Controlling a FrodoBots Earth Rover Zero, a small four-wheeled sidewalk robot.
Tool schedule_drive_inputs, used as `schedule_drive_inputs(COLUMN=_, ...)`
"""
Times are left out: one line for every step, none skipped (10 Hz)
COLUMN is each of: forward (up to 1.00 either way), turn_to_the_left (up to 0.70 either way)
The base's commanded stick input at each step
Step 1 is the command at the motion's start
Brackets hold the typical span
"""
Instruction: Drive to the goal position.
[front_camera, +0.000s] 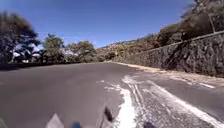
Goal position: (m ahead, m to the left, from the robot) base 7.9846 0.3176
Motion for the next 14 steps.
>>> schedule_drive_inputs(forward=0.7, turn_to_the_left=0.0)
schedule_drive_inputs(forward=0.7, turn_to_the_left=0.0)
schedule_drive_inputs(forward=0.7, turn_to_the_left=0.0)
schedule_drive_inputs(forward=0.7, turn_to_the_left=0.0)
schedule_drive_inputs(forward=0.7, turn_to_the_left=0.0)
schedule_drive_inputs(forward=0.7, turn_to_the_left=0.0)
schedule_drive_inputs(forward=0.7, turn_to_the_left=0.0)
schedule_drive_inputs(forward=0.7, turn_to_the_left=0.0)
schedule_drive_inputs(forward=0.7, turn_to_the_left=0.0)
schedule_drive_inputs(forward=0.7, turn_to_the_left=0.0)
schedule_drive_inputs(forward=0.7, turn_to_the_left=0.0)
schedule_drive_inputs(forward=0.7, turn_to_the_left=0.0)
schedule_drive_inputs(forward=0.7, turn_to_the_left=0.0)
schedule_drive_inputs(forward=0.7, turn_to_the_left=0.0)
